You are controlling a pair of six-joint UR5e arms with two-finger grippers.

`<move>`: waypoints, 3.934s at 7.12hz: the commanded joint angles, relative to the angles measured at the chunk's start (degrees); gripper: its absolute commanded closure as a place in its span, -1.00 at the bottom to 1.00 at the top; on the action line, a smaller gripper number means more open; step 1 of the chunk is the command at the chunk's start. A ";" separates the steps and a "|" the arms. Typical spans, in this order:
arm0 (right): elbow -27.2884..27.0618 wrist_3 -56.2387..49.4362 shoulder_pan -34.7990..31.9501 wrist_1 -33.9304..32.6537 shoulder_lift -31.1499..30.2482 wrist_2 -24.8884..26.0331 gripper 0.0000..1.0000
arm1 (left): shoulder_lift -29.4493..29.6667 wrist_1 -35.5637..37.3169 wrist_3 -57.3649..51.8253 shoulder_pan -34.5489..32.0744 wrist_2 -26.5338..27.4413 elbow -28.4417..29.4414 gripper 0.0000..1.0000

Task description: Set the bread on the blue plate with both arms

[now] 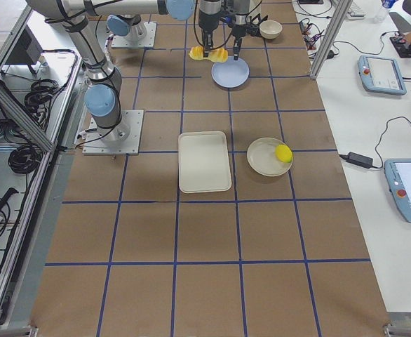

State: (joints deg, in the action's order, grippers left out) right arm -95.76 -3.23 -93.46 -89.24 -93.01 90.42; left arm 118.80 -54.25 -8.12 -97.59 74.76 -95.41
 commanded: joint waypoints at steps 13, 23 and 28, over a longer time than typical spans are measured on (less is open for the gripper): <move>-0.13 23.63 -17.28 -42.51 31.58 0.37 0.98 | -25.10 -44.36 5.22 6.53 15.42 13.41 -1.00; 1.18 25.48 -17.56 -37.10 29.40 0.64 -1.00 | -25.11 -43.22 5.74 6.88 15.50 13.05 -1.00; 6.02 6.70 -4.65 -20.76 17.19 0.47 -1.00 | -25.02 -43.22 6.01 6.80 15.42 12.79 -1.00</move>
State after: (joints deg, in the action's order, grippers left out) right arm -90.30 8.01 -101.48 -114.51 -72.43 91.09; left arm 93.81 -97.47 -2.31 -90.64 90.20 -82.50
